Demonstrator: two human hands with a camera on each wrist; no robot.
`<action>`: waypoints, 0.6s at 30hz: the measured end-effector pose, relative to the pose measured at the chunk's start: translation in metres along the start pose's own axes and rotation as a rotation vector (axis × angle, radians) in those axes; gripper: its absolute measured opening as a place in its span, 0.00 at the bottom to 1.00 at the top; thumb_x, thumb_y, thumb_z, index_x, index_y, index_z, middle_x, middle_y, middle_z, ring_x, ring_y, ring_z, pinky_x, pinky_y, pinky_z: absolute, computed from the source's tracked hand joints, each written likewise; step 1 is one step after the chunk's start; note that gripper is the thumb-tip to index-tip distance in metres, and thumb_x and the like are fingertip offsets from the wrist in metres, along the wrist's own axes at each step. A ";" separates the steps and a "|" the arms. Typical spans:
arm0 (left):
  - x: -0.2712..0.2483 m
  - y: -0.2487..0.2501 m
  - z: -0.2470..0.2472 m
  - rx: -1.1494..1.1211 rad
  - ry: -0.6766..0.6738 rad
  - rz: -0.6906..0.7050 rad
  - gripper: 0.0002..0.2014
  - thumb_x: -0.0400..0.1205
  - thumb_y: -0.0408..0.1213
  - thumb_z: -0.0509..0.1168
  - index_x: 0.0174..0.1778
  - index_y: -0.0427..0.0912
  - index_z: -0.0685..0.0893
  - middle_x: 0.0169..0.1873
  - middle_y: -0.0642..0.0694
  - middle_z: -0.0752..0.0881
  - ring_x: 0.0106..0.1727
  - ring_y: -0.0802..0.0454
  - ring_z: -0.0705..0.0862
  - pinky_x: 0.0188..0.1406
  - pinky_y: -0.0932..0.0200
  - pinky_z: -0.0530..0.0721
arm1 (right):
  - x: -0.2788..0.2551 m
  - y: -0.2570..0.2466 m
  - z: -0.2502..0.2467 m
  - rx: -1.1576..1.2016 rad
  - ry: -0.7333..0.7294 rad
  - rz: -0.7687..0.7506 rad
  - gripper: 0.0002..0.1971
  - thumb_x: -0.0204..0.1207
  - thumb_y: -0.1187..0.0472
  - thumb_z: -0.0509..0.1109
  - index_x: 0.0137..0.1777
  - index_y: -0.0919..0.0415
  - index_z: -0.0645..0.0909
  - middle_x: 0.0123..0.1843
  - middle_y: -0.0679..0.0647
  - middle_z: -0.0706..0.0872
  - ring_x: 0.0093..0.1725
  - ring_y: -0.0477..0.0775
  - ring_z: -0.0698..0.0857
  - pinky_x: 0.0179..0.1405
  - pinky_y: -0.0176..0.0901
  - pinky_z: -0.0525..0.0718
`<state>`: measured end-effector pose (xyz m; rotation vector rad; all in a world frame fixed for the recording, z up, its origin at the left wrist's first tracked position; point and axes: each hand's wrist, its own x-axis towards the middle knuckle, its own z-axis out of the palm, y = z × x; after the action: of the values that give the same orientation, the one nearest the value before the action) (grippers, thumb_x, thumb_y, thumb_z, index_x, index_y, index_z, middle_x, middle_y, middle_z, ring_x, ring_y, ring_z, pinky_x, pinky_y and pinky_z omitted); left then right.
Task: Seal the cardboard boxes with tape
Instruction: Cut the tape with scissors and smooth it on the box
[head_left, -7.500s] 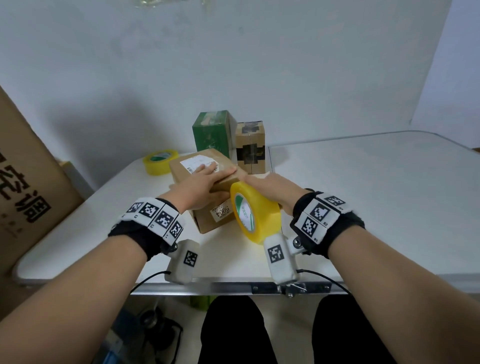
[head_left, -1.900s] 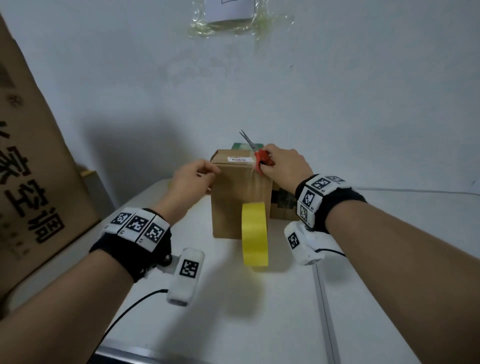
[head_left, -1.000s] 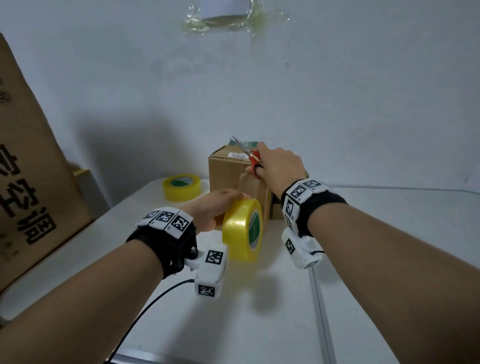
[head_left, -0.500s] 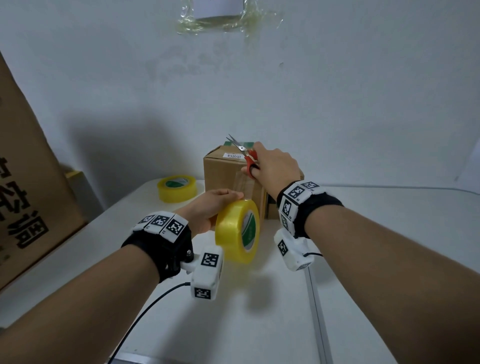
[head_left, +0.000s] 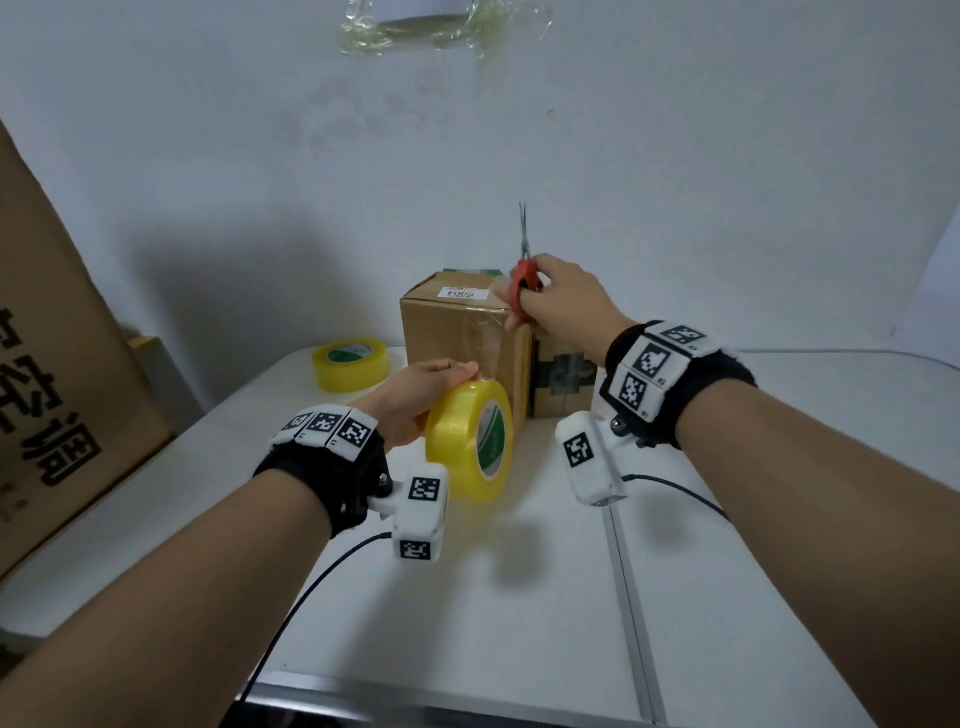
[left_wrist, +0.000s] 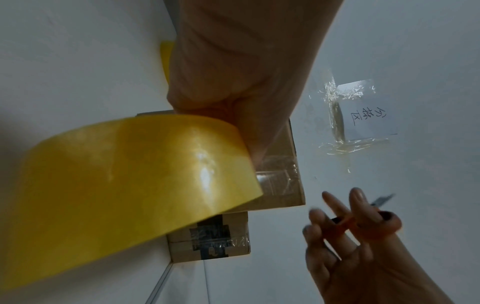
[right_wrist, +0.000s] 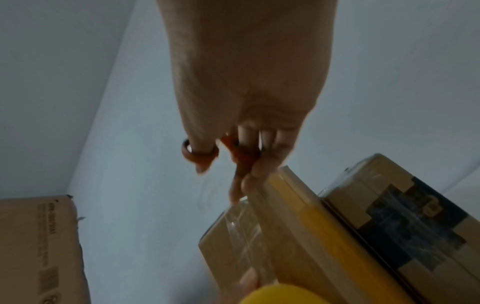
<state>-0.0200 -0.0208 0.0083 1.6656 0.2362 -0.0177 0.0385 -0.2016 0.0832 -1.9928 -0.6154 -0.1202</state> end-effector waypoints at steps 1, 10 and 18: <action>0.001 -0.001 0.000 -0.004 0.000 0.001 0.17 0.81 0.46 0.71 0.60 0.39 0.86 0.56 0.36 0.89 0.56 0.38 0.89 0.60 0.36 0.85 | -0.005 -0.003 -0.005 0.030 -0.086 0.052 0.18 0.78 0.49 0.73 0.61 0.57 0.76 0.38 0.54 0.92 0.32 0.46 0.87 0.32 0.35 0.83; 0.003 -0.002 0.001 0.001 0.065 0.006 0.11 0.80 0.45 0.71 0.55 0.44 0.88 0.53 0.38 0.90 0.54 0.37 0.89 0.57 0.35 0.86 | -0.025 -0.018 -0.030 -0.277 -0.548 0.414 0.11 0.77 0.51 0.76 0.48 0.56 0.79 0.30 0.51 0.73 0.22 0.44 0.74 0.18 0.31 0.74; 0.004 -0.001 0.000 -0.002 0.051 -0.015 0.13 0.81 0.46 0.71 0.57 0.43 0.88 0.53 0.37 0.90 0.57 0.35 0.88 0.58 0.32 0.85 | -0.031 -0.010 -0.028 -0.496 -0.559 0.429 0.14 0.79 0.46 0.71 0.39 0.54 0.77 0.32 0.48 0.73 0.29 0.47 0.71 0.26 0.36 0.69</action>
<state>-0.0164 -0.0198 0.0068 1.6632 0.2872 0.0136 0.0117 -0.2332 0.0943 -2.6187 -0.5140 0.6192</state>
